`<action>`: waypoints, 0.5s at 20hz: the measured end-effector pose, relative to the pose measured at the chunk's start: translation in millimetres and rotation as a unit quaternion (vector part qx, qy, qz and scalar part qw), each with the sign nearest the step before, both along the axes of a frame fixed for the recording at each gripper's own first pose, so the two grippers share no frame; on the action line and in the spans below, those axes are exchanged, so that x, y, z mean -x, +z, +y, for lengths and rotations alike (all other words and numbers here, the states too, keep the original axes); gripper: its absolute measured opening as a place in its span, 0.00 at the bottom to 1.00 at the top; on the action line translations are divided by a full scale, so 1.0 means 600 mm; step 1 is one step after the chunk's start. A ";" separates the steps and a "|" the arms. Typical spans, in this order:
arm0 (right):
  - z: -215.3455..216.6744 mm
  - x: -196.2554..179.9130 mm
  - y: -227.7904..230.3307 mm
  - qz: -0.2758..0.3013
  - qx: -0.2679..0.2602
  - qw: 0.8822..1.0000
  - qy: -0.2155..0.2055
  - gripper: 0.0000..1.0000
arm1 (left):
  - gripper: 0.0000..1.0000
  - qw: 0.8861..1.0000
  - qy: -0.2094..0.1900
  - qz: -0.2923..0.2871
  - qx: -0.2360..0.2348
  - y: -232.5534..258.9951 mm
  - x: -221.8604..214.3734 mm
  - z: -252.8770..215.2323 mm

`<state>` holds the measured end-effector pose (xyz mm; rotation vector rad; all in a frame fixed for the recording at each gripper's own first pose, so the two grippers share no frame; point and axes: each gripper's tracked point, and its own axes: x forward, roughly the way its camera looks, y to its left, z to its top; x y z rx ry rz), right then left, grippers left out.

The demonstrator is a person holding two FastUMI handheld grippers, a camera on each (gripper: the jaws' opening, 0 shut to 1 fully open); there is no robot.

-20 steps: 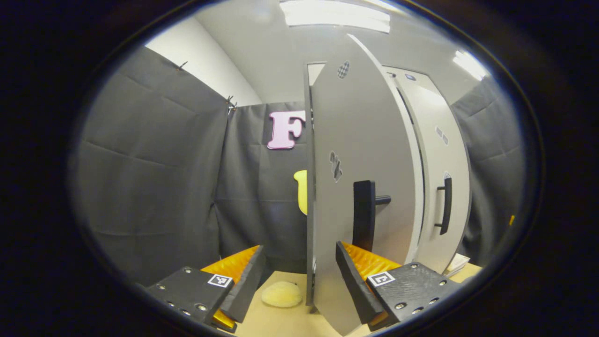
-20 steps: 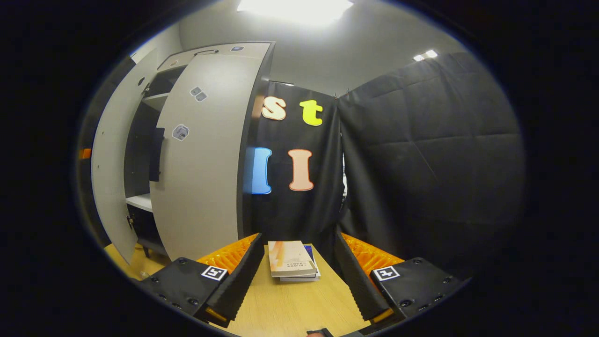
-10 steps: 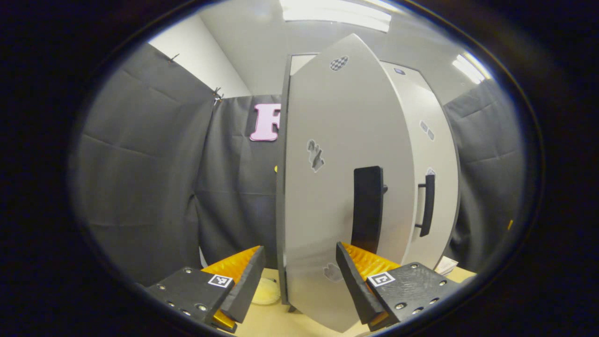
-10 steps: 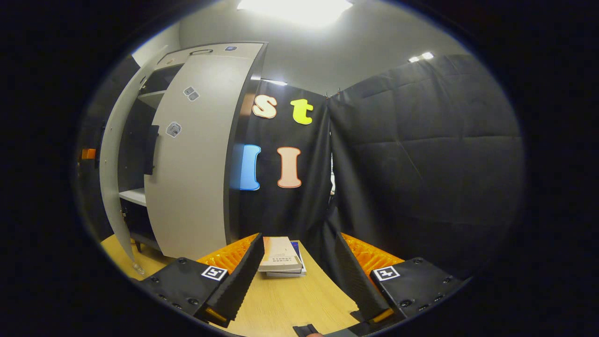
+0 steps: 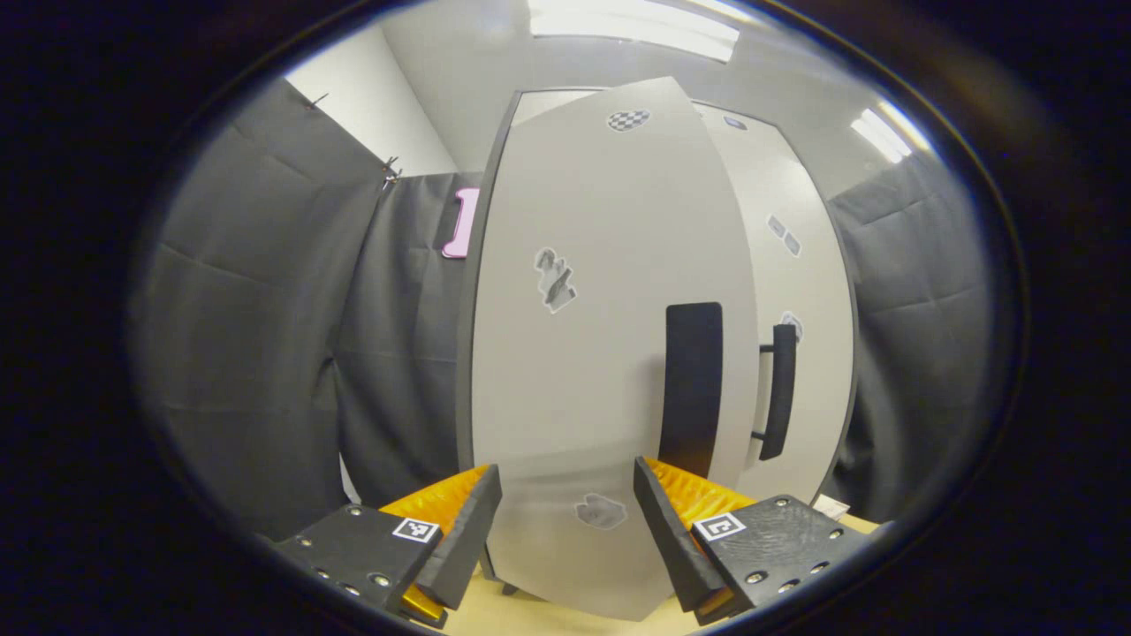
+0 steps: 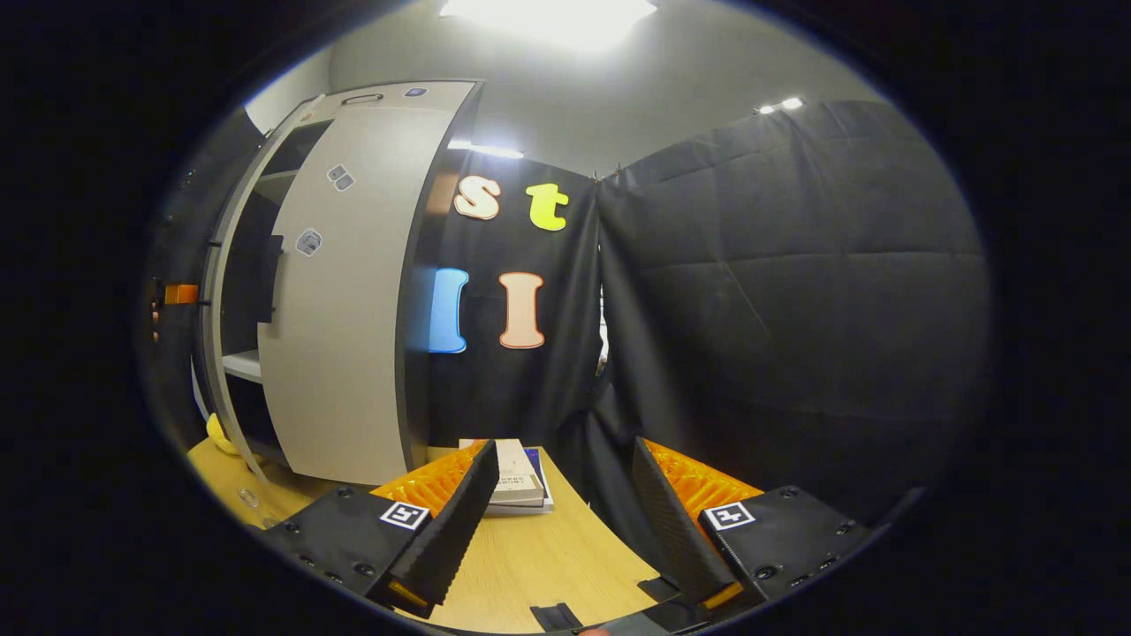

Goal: Grasp the bottle in the cabinet with the left hand and place it on the coaster, then close the right door with the right hand and the left door with the left hand.

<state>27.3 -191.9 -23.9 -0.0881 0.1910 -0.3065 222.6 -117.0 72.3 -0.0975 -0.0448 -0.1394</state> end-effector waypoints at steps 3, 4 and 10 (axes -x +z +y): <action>0.001 0.002 -0.003 0.000 -0.006 1.000 0.002 0.97 | 0.88 1.000 0.001 -0.004 -0.016 0.002 -0.002 -0.012; 0.003 0.001 -0.002 -0.001 -0.006 1.000 0.004 0.97 | 0.88 1.000 0.002 -0.008 -0.021 0.003 -0.001 -0.014; 0.021 -0.001 0.011 -0.010 -0.007 1.000 0.028 0.97 | 0.88 1.000 0.001 -0.019 -0.017 0.012 0.013 -0.008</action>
